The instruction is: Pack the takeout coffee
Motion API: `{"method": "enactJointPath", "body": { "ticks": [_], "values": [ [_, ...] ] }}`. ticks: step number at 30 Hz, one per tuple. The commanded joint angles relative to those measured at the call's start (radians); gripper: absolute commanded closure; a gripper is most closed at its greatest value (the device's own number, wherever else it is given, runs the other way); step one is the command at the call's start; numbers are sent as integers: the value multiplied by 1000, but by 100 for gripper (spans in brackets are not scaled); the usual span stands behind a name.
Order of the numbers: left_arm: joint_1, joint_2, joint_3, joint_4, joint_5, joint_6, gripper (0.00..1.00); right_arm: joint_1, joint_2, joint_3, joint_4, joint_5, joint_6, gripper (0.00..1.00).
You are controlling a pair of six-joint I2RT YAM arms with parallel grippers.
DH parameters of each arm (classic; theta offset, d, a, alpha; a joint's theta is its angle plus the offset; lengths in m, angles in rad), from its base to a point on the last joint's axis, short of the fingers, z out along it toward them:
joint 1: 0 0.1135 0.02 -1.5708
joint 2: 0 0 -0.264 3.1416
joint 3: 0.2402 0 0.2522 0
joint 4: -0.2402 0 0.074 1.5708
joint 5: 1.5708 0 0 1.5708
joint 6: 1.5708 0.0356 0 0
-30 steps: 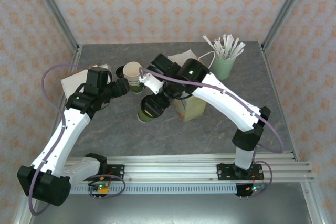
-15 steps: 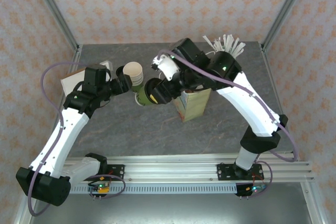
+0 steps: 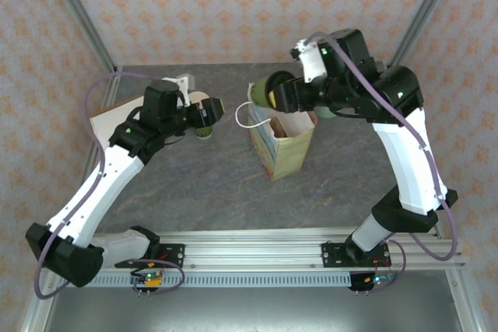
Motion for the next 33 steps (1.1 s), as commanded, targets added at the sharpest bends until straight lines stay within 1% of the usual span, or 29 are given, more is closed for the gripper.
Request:
{"method": "enactJointPath", "body": {
  "ticks": [1,3,6,14,19,23,26,29,33],
  "values": [
    [-32,38,43,69,62,-15,23,-39,-11,14,-55,134,41,45],
    [-54,63,54,87,93,-15,24,-52,-5,7,-73,175,45,45],
    [-75,103,74,77,105,-3,27,-60,7,-6,-91,170,52,45],
    [-88,176,99,91,141,8,43,-61,65,-21,-164,151,73,46],
    [-95,185,93,107,149,8,52,-59,77,-89,-164,140,86,46],
    [-98,199,93,109,153,10,61,-60,104,-109,-178,139,88,46],
    [-100,207,89,111,151,9,66,-60,121,-124,-184,130,82,46],
    [-102,212,88,113,147,10,68,-60,145,-128,-188,114,64,46],
    [-107,218,92,113,145,15,69,-61,177,-136,-202,135,46,45]
  ]
}}
